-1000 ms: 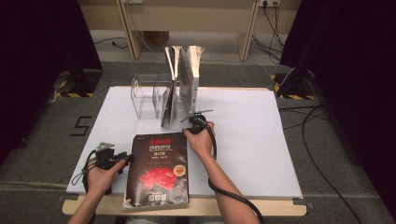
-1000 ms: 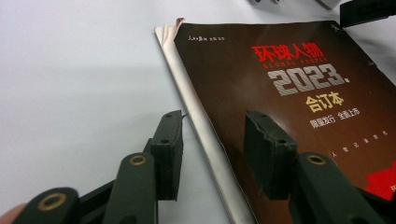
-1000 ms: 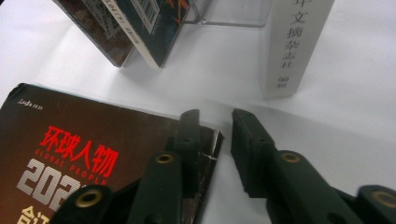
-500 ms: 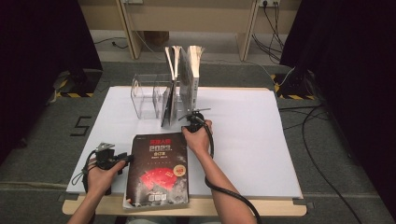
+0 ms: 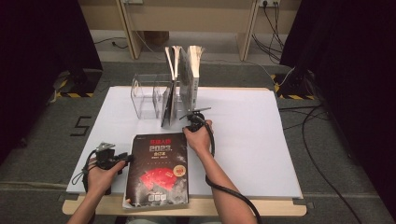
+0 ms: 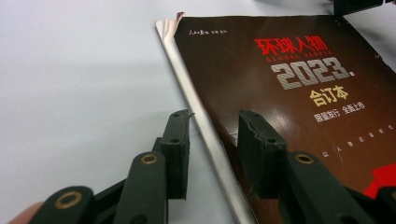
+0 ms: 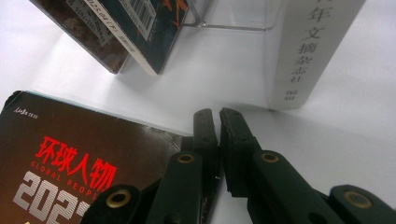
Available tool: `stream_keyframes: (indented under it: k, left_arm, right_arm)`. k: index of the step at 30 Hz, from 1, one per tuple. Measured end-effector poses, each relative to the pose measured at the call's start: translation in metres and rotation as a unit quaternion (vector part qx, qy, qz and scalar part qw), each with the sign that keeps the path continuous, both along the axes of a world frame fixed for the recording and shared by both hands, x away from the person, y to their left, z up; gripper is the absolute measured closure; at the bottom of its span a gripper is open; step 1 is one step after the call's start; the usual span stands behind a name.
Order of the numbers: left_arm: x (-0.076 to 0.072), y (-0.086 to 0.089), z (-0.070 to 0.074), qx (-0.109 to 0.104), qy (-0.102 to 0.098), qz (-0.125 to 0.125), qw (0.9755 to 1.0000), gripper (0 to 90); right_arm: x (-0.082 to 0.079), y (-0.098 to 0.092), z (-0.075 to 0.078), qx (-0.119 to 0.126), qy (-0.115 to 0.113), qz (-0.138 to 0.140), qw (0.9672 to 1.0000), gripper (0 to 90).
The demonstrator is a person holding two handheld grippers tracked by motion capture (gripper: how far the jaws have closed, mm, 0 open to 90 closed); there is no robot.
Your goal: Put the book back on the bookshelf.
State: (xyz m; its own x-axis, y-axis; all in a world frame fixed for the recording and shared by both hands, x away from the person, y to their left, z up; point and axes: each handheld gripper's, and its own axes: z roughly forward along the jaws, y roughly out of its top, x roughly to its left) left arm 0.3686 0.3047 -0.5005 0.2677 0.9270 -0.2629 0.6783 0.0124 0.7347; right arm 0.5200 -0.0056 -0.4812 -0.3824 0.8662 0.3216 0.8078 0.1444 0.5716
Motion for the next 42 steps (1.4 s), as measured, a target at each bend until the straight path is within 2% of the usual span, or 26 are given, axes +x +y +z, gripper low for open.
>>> stream_keyframes:
  k: [11, 17, 19, 21, 23, 24, 25, 26, 35, 39, 42]
  left_arm:
    - [0.000, -0.001, 0.000, 0.002, 0.000, 0.001, 1.0000, 64.4]
    - [0.000, -0.002, 0.001, 0.005, 0.002, 0.000, 1.0000, 64.8]
    - [-0.001, -0.002, 0.001, 0.006, 0.001, -0.001, 1.0000, 65.0]
    - [-0.001, -0.003, 0.001, 0.005, 0.003, -0.002, 1.0000, 65.1]
    - [-0.001, -0.003, 0.001, 0.005, 0.003, -0.003, 1.0000, 65.4]
    - [-0.002, -0.003, 0.001, 0.005, 0.003, -0.003, 1.0000, 65.4]
    - [-0.002, -0.003, 0.001, 0.005, 0.003, -0.003, 1.0000, 65.4]
    - [-0.001, -0.004, 0.001, 0.006, 0.004, -0.003, 1.0000, 65.7]
    - [-0.002, -0.005, 0.002, 0.012, 0.006, -0.005, 0.9999, 68.5]
    - [-0.003, -0.007, 0.002, 0.021, 0.006, -0.012, 0.9997, 72.6]
    - [-0.002, -0.009, 0.004, 0.029, 0.011, -0.007, 0.9995, 73.3]
  right_arm:
    - [-0.006, -0.006, 0.002, -0.005, 0.010, 0.009, 0.9999, 87.3]
    - [-0.019, -0.013, 0.005, -0.022, 0.023, 0.016, 0.9994, 87.2]
    - [-0.021, -0.014, 0.005, -0.020, 0.026, 0.016, 0.9993, 84.4]
    - [-0.022, -0.017, 0.005, -0.013, 0.032, 0.013, 0.9993, 75.4]
    - [-0.023, -0.018, 0.005, -0.011, 0.029, 0.010, 0.9995, 73.3]
    - [-0.024, -0.022, 0.006, -0.010, 0.019, 0.006, 0.9998, 70.5]
    - [-0.024, -0.022, 0.006, -0.010, 0.019, 0.006, 0.9998, 70.5]
    - [-0.024, -0.024, 0.004, 0.001, 0.024, 0.003, 0.9997, 67.5]
    - [-0.023, -0.024, 0.001, 0.014, 0.016, 0.010, 0.9997, 65.4]
    - [-0.028, -0.020, 0.001, 0.016, 0.022, 0.014, 0.9995, 66.6]
    - [-0.030, -0.019, 0.001, 0.017, 0.026, 0.018, 0.9994, 66.5]
